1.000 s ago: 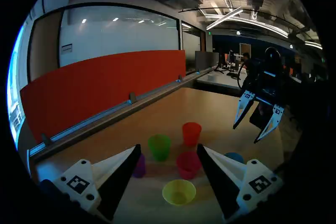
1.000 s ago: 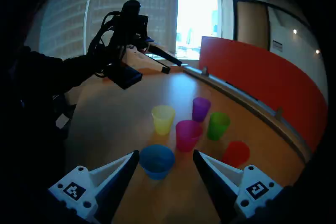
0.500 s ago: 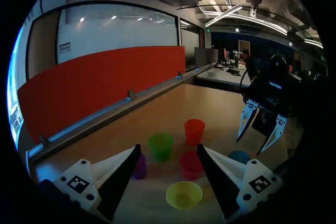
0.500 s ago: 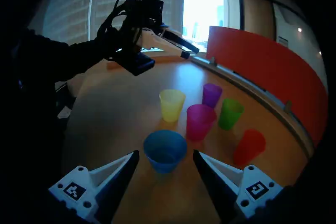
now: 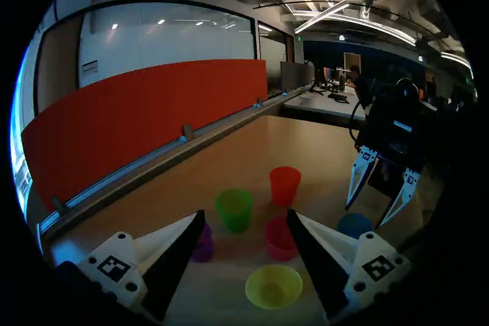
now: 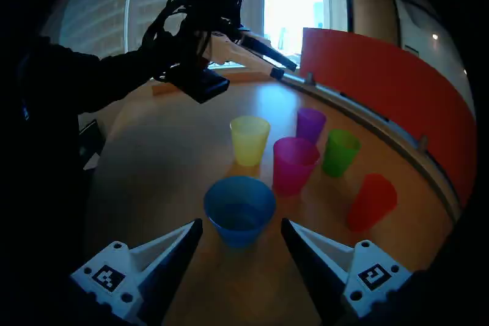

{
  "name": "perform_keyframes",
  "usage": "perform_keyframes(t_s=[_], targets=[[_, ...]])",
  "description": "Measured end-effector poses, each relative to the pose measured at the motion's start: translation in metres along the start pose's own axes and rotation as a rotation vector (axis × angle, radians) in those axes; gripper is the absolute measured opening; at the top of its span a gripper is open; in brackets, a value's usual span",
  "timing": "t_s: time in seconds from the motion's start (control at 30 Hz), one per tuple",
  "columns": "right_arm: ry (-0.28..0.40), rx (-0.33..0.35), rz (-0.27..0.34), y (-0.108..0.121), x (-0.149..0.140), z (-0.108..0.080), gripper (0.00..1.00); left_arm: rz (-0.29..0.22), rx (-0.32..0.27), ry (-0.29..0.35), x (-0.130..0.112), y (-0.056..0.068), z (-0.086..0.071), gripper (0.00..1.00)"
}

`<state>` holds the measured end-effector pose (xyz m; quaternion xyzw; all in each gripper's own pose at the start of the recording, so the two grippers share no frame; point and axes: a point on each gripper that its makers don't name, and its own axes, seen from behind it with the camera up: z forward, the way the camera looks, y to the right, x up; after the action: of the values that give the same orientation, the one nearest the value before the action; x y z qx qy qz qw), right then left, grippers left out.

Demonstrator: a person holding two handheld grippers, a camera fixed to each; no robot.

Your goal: Pour water

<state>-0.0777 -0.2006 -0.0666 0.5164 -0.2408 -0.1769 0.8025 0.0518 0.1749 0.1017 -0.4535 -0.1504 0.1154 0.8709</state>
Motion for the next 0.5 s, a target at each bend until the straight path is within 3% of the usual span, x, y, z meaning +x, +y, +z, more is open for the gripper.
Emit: perform_keyframes(t_s=[0.5], targets=[[-0.002, 0.020, -0.008, 0.000, -0.003, 0.028, 0.99, 0.011, -0.009, -0.010, -0.001, 0.000, 0.014, 0.99]])
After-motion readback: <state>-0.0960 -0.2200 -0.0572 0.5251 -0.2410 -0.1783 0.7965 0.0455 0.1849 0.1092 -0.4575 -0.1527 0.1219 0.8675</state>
